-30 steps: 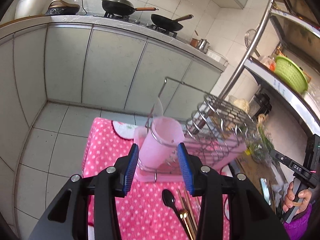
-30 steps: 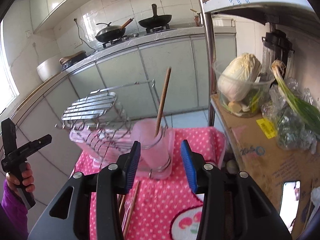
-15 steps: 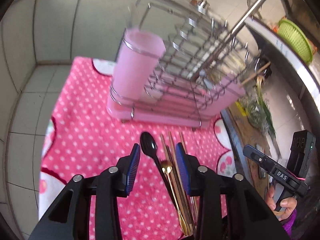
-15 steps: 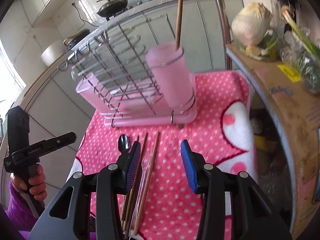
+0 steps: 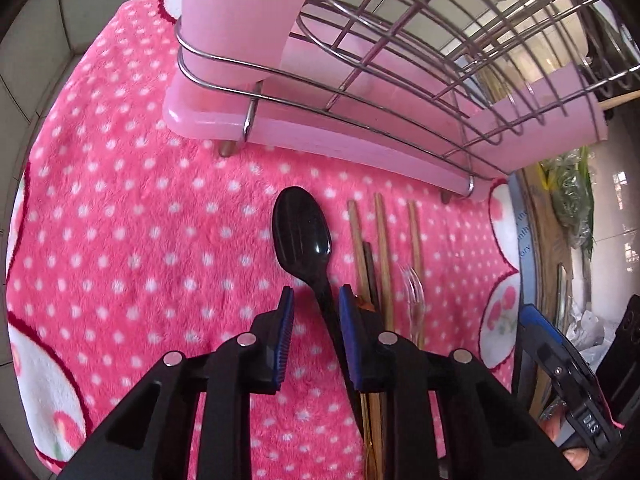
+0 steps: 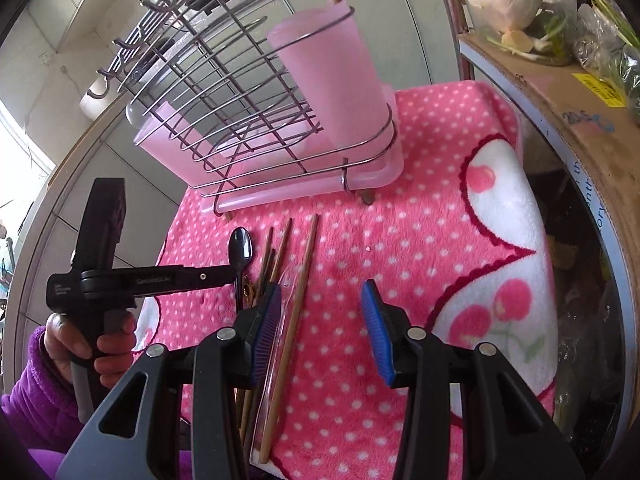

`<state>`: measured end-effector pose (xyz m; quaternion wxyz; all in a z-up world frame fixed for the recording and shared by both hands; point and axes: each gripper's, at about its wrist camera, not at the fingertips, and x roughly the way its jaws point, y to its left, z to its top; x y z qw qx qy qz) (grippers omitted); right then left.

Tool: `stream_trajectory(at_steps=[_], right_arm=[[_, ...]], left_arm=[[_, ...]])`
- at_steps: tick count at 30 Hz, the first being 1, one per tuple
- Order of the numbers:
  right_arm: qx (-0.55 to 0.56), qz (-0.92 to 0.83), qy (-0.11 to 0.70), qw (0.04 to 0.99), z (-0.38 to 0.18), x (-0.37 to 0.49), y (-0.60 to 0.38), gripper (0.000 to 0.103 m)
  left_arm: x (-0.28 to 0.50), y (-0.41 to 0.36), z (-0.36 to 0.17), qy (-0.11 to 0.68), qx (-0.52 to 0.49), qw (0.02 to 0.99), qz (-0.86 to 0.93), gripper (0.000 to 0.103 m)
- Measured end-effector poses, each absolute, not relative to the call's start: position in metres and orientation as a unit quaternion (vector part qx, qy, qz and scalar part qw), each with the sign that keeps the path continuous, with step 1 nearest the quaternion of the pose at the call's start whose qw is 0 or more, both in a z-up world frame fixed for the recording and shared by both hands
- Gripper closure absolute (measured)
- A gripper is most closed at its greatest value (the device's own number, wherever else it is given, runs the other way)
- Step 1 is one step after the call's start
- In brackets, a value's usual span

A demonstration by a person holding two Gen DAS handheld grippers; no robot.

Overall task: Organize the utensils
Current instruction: 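Grasp the black spoon with the left tool while the right tool grasps another wooden chopstick, then lift the black spoon with the left tool while the right tool carries the chopstick to the pink cup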

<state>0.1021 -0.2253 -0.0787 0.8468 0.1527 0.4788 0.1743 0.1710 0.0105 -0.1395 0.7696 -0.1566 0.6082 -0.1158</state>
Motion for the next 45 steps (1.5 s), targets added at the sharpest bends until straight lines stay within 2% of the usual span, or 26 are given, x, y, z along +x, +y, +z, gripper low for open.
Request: stream_trajectory(at_steps=[9, 17, 20, 32, 37, 45], right_arm=[[0.159, 0.181, 0.489, 0.839, -0.091, 0.107, -0.227, 0.060], [0.161, 0.196, 0.508, 0.823, -0.098, 0.130, -0.214, 0.061], [0.157, 0.198, 0.521, 0.815, -0.102, 0.145, -0.203, 0.071], [0.105, 0.152, 0.581, 0.793, -0.136, 0.200, -0.155, 0.082], [0.071, 0.135, 0.577, 0.803, -0.135, 0.206, -0.143, 0.095], [0.119, 0.157, 0.537, 0.820, -0.117, 0.178, -0.160, 0.097]], left_arm=[[0.188, -0.013, -0.148, 0.624, -0.128, 0.766, -0.088, 0.083], [0.189, -0.022, -0.137, 0.616, -0.107, 0.774, -0.098, 0.092], [0.186, -0.013, -0.131, 0.615, -0.110, 0.773, -0.106, 0.092], [0.175, 0.035, -0.108, 0.598, -0.121, 0.783, -0.124, 0.092], [0.172, 0.053, -0.103, 0.586, -0.147, 0.785, -0.137, 0.093], [0.145, 0.070, -0.076, 0.530, -0.157, 0.818, -0.160, 0.094]])
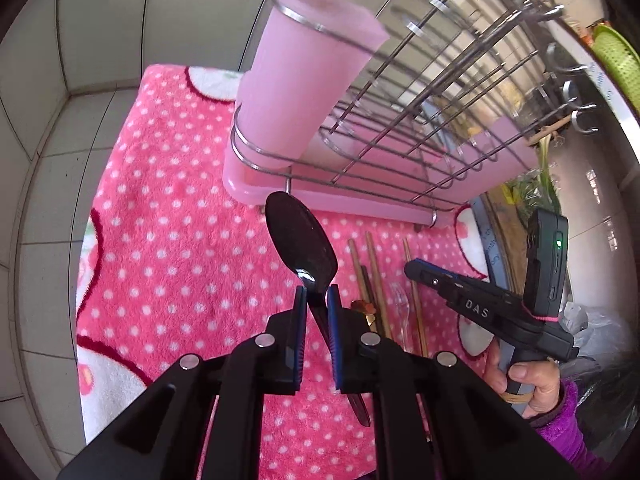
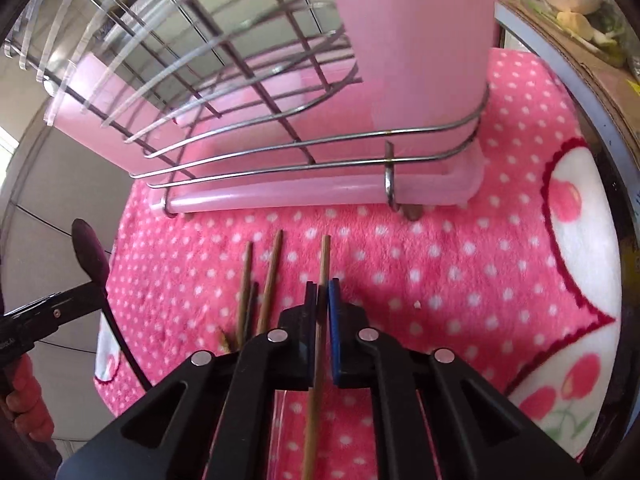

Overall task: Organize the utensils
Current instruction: 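Lift the black spoon with the left tool while the right tool carries the chopstick to the pink cup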

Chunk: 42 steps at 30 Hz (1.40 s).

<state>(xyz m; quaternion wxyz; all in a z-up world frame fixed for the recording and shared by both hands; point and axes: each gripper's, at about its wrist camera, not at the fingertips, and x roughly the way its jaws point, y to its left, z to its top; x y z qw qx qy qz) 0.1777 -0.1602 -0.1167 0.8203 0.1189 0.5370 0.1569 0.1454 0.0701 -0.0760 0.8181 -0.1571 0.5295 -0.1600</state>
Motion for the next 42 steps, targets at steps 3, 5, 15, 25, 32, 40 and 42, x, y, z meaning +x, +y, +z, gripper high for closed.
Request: stream_trajectory(at_steps=[3, 5, 15, 25, 32, 40, 42], right_arm=[[0.122, 0.174, 0.499, 0.840, -0.095, 0.158, -0.165, 0.097], [0.115, 0.178, 0.474, 0.855, -0.079, 0.144, -0.168, 0.097], [0.117, 0.182, 0.369, 0.904, -0.022, 0.091, -0.197, 0.097], [0.107, 0.172, 0.288, 0.936, 0.033, 0.070, -0.216, 0.097], [0.090, 0.165, 0.241, 0.952, 0.079, 0.070, -0.220, 0.097], [0.082, 0.158, 0.205, 0.962, 0.118, 0.080, -0.228, 0.097], [0.081, 0.156, 0.196, 0.965, 0.127, 0.083, -0.231, 0.097]], left_arm=[[0.134, 0.076, -0.064, 0.502, -0.160, 0.834, -0.165, 0.094], [0.126, 0.078, -0.055, 0.480, -0.166, 0.845, -0.168, 0.094], [0.090, 0.078, -0.006, 0.387, -0.152, 0.895, -0.161, 0.094], [0.069, 0.077, 0.037, 0.319, -0.112, 0.930, -0.144, 0.093], [0.063, 0.087, 0.062, 0.282, -0.107, 0.945, -0.127, 0.093], [0.064, 0.102, 0.083, 0.252, -0.111, 0.955, -0.107, 0.093], [0.065, 0.103, 0.089, 0.243, -0.109, 0.959, -0.099, 0.093]])
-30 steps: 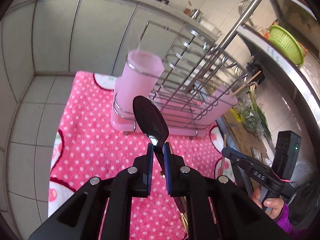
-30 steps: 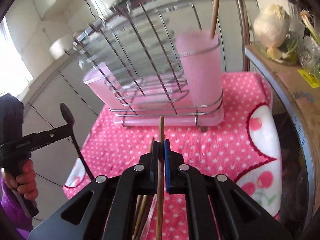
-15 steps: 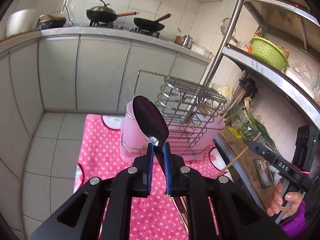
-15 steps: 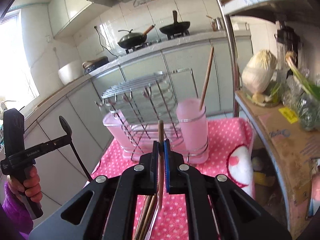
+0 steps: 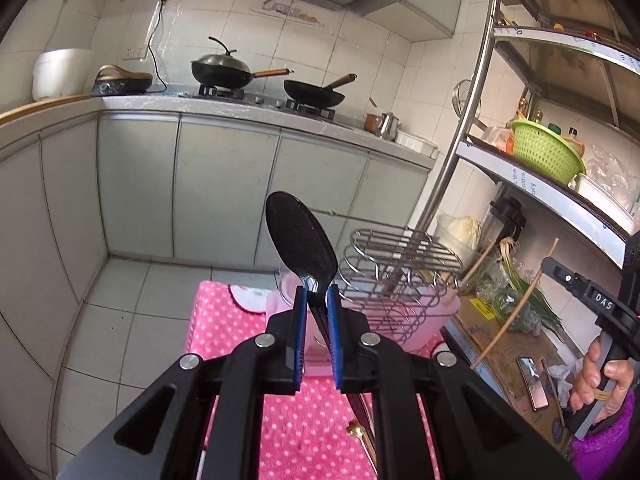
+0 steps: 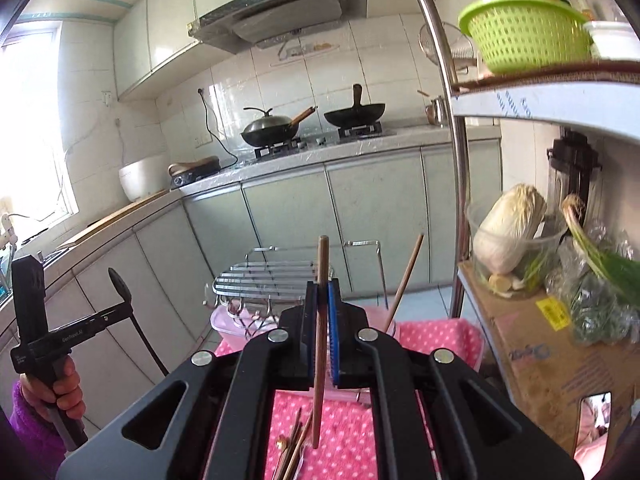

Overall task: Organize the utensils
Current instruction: 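Lift the black spoon with the left tool while the right tool carries the chopstick to the pink cup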

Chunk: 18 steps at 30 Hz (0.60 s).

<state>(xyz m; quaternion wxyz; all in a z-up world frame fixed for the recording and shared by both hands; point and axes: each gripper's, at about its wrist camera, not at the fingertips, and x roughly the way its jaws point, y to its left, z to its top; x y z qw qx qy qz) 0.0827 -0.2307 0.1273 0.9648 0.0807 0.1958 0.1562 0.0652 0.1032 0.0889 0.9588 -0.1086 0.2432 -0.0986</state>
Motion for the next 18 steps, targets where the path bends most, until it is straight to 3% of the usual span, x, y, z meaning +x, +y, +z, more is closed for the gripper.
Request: stream_trajectory(at_steps=[18], right_arm=[[0.059, 0.132, 0.115, 0.983, 0.191, 0.100, -0.243, 0.097]], left_arm=[[0.092, 0.100, 0.136, 0.181, -0.108, 0.976, -0.064, 0.093]])
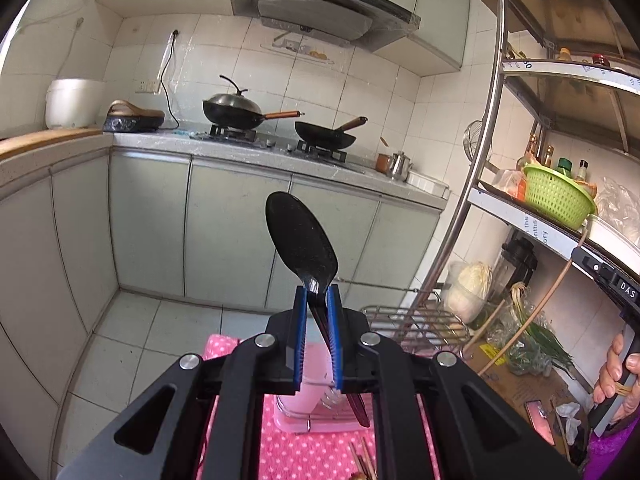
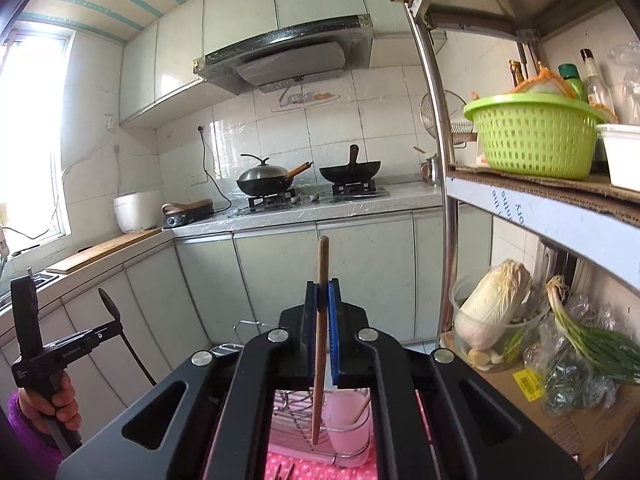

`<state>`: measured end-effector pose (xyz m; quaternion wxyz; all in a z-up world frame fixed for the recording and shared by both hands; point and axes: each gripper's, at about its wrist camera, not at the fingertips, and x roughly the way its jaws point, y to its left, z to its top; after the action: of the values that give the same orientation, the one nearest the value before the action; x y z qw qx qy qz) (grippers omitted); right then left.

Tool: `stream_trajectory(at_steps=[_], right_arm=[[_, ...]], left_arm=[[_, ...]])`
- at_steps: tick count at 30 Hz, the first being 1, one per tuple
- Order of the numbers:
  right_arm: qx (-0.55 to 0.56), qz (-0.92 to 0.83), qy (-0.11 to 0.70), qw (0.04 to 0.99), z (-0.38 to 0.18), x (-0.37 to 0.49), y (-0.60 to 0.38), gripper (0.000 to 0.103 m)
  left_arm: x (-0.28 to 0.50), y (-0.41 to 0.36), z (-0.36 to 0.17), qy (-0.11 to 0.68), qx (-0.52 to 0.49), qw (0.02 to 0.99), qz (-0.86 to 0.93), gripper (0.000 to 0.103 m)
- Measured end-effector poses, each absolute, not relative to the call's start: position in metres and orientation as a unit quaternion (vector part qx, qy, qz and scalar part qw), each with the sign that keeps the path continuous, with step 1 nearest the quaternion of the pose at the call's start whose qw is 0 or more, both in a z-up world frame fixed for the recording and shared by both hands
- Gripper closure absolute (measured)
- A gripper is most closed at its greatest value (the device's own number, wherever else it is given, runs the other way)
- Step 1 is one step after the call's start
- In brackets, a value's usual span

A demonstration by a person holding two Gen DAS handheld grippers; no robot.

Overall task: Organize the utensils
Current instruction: 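Lift the black spoon with the left tool while the right tool carries the chopstick to the pink cup, then lower the black spoon into the pink cup with the left tool while the right tool inserts the chopstick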

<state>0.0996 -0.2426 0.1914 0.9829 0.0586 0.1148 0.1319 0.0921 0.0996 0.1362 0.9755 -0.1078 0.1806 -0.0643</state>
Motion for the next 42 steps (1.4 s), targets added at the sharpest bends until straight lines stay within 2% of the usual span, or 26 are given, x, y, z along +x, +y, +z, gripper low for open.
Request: stream_trajectory(at_steps=[13, 42], right_arm=[[0.041, 0.109, 0.112, 0.987, 0.184, 0.131, -0.243, 0.097], [0.050, 0.113, 0.194, 0.973, 0.105, 0.171, -0.236, 0.097]], left_arm=[[0.136, 0.082, 0.136, 0.144, -0.053, 0.988, -0.007, 0.093], [0.180, 0.045, 0.047, 0.210, 0.020, 0.977, -0.021, 0.093]])
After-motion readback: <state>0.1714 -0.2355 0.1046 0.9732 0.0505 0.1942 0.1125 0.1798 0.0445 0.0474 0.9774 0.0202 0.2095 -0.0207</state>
